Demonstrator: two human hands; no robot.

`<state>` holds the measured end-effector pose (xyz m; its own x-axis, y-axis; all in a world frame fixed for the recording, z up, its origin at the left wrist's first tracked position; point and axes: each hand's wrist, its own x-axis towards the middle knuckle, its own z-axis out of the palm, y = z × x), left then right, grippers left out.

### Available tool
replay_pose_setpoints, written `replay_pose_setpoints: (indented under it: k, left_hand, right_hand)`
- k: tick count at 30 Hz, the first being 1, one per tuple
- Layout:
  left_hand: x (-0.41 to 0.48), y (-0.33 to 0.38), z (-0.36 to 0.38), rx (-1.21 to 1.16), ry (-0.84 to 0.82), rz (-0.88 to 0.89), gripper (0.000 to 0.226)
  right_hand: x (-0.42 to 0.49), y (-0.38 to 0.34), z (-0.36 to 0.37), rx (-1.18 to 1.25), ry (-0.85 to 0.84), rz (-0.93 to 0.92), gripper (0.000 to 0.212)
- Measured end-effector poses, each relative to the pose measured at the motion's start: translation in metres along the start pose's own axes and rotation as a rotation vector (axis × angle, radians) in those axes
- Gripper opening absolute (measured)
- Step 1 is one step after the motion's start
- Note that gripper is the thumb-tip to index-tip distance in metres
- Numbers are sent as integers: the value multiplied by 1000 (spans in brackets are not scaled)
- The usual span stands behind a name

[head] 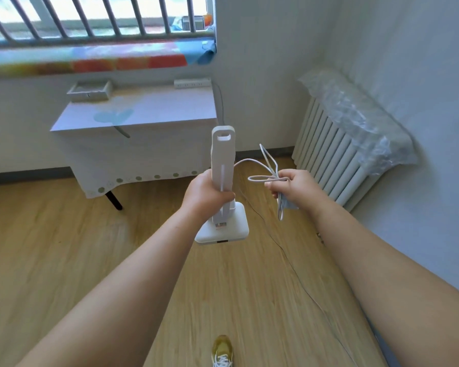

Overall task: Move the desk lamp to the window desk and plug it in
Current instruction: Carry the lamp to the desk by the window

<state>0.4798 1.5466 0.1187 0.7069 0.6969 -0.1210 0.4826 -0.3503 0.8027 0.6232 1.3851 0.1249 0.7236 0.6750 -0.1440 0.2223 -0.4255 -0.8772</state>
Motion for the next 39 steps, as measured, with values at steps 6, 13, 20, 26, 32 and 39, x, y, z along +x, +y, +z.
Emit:
replay_pose_setpoints:
  k: [6,13,20,26,32,39]
  left_hand:
    - [74,-9,-37,-11,-3,8,32]
    - [154,-14,-65,-20,19,-6,29]
    - [250,-13,-90,-19,76,-52,22]
    - [335,-6,-104,-2,128,-101,20]
    - [402,-6,-122,18,213,-126,15]
    - [463,-17,-148,44,232,-143,18]
  right_hand:
    - [73,-26,32,29,-24,-17,11]
    - [158,-50,50,42,-89,-26,10]
    - [272,-79,62,74,-144,-65,19]
    - [366,-105,67,118,-224,-70,9]
    - [445,-123,77,91,-255,-78,5]
    - [504,-139,105,86,-241,-65,10]
